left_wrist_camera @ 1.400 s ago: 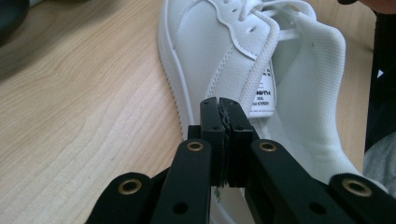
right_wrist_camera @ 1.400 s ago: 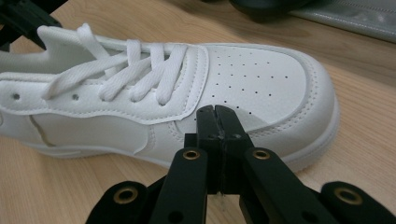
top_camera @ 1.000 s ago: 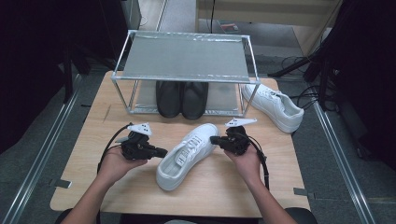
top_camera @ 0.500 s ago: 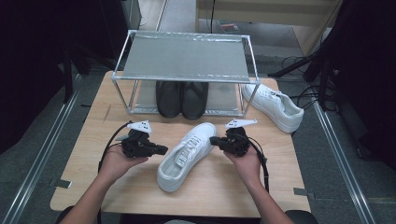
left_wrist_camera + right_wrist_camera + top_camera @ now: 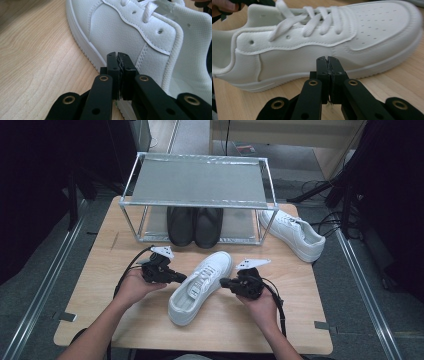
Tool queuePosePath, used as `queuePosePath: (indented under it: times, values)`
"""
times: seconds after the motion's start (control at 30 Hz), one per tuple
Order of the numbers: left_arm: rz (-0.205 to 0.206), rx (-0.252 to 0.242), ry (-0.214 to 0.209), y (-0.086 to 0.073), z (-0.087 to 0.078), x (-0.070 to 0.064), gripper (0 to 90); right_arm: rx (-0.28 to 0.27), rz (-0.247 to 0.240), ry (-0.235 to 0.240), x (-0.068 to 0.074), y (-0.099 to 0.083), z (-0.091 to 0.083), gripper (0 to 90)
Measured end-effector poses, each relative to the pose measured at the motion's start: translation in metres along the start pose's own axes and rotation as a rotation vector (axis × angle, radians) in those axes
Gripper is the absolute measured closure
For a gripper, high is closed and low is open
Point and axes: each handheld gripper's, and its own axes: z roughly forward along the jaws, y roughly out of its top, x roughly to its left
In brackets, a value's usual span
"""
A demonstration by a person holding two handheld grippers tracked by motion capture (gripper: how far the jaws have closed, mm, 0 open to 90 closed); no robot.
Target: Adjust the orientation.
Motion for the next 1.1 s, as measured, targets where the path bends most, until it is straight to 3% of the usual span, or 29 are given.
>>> queuePosePath:
  times: [0.43,1.1]
  values:
    - [-0.025,-0.011,0.013,-0.004,0.0,-0.006,90.0,0.003,-0.022,0.031,0.002,0.005,0.012,89.1]
    - [-0.088,-0.042,0.045,-0.033,-0.019,-0.015,89.4,0.017,-0.062,0.084,0.008,0.025,0.038,90.0]
